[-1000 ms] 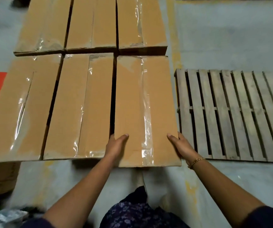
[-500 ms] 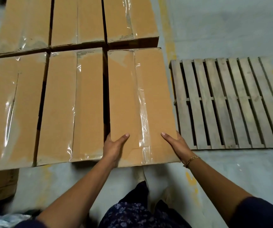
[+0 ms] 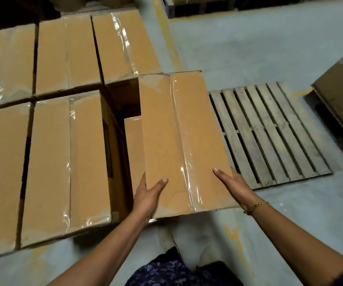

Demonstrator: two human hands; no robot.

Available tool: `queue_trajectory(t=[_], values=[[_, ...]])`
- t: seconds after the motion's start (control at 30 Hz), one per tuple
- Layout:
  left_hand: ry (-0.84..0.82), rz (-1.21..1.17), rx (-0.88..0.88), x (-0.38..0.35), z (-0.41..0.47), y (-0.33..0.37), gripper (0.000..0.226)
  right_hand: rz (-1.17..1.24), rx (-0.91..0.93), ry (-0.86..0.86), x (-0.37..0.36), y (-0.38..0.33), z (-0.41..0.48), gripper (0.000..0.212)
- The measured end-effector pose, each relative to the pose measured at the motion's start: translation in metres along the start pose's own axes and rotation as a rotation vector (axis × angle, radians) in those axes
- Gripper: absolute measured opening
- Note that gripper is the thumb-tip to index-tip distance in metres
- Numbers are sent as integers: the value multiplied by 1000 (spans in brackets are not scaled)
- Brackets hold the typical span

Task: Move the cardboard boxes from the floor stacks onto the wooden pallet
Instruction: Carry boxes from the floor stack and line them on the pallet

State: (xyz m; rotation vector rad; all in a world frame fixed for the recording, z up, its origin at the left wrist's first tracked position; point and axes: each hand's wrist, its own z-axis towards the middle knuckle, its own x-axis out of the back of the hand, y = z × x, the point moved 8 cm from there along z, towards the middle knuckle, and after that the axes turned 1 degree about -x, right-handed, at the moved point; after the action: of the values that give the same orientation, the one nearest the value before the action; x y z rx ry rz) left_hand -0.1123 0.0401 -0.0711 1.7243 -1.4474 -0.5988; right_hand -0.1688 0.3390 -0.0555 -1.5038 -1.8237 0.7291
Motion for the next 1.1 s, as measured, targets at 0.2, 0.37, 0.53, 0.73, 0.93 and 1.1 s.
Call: queue_trajectory(t=[0.2,0.37,0.53,0.73,0.93,1.1], values=[[-135,220,-140,-79,-6,52,104,86,65,157,89,-18,-37,38],[-237,318,-275,-174,-29,104,69,109,110,237,184,-29,-63,44],[-282,341,-338,-285,-55,130,84,127,167,318,298,-28,-86,43],[-341,337,-355,-412,-86,142,75,146,193,365,426,-13,-103,49],[-410,301,-355,-518,-108,150,65,130,176,387,530,0,-102,50],[-422,317,-344,-597,-96,156,89,114,145,420,606,8,-75,83]])
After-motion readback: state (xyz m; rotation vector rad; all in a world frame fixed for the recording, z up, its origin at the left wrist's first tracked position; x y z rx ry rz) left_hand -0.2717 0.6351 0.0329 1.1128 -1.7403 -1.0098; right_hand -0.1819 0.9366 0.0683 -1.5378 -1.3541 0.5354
